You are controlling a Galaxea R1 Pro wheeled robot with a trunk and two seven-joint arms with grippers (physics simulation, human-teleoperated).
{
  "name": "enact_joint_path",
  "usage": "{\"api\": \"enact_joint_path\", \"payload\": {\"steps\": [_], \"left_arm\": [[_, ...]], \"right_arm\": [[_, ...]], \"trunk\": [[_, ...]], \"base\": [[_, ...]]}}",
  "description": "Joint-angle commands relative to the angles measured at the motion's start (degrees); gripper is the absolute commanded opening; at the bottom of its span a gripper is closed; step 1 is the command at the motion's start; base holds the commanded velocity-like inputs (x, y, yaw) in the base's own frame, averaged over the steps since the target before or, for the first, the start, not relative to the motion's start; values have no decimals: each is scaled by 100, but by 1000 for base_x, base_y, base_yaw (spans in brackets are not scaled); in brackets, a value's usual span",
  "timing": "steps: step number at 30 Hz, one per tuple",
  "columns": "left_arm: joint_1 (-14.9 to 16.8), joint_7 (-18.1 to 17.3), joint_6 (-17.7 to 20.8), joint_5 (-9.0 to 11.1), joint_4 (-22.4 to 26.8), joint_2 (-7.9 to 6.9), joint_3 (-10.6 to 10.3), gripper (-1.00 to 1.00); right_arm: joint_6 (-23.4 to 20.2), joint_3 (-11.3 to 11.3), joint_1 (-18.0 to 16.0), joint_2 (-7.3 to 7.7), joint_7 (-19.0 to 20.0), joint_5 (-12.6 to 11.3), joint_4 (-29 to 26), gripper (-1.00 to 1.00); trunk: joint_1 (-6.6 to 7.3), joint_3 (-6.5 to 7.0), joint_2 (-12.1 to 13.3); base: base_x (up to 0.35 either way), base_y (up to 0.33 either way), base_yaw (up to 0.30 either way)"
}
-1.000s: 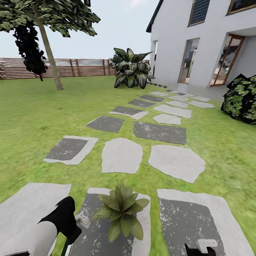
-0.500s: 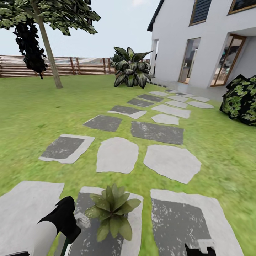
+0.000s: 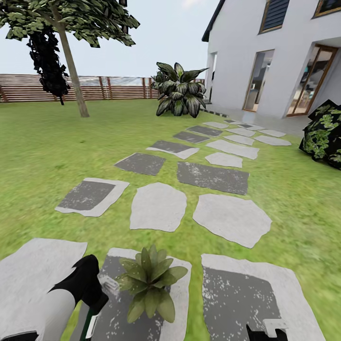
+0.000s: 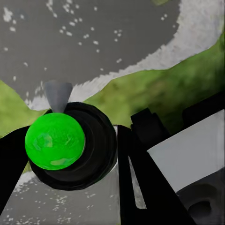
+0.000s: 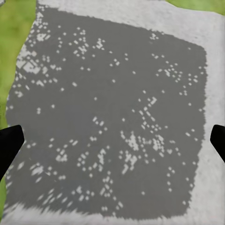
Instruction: Pick up the pesticide atomizer in the garden and spray insectifuge to fully cover both potted plants in the garden.
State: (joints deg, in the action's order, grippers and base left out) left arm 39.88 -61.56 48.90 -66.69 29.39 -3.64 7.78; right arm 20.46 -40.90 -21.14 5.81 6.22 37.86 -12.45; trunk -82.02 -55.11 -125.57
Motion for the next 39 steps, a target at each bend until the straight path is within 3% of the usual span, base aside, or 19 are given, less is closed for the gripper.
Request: {"api": "enact_joint_path", "payload": {"steps": [1,3,5,9,11,14,16,20,26,39], "left_arm": [[1,-108,22,-60,-3,1,26,-100],[-21,-157,-26,-62,-32,-9,22,-100],[-56,-183,-487,-47,-82,-164,28,-100],[-66,-193,-697,0,-95,-334,69,-100],[-61,-187,-689,-4,-62,-297,78,-100],[-1,-200,-669,-8,-20,-101,70,-100],[8,-449,-666,-26,3,-40,56,-100],[2,-796,-680,-75,18,-98,33,-100],[-51,-785,-688,-90,15,-102,25,-100],[-41,-743,-689,-90,23,-105,30,-100]], "right_arm": [[20,-49,-4,-1,48,11,0,100],[20,-49,-4,-1,48,11,4,100],[20,-49,-4,-1,48,11,3,100],[20,-49,-4,-1,53,16,5,100],[20,-49,-4,-1,54,17,6,100],[20,-49,-4,-1,53,12,4,100],[20,-49,-4,-1,51,11,5,100],[20,-49,-4,-7,53,11,6,100],[20,-49,-4,-8,52,11,0,100],[22,-49,-4,1,48,11,-3,100]], "trunk": [[1,-5,-2],[1,-5,-2],[1,-5,-2],[1,-5,-2],[1,-5,-2],[1,-5,-2],[1,-5,-2],[1,-5,-2],[1,-5,-2],[1,-5,-2]], "base": [[0,0,0],[0,0,0],[0,0,0],[0,0,0],[0,0,0],[0,0,0],[0,0,37],[0,0,202],[0,0,220],[68,-122,9]]}}
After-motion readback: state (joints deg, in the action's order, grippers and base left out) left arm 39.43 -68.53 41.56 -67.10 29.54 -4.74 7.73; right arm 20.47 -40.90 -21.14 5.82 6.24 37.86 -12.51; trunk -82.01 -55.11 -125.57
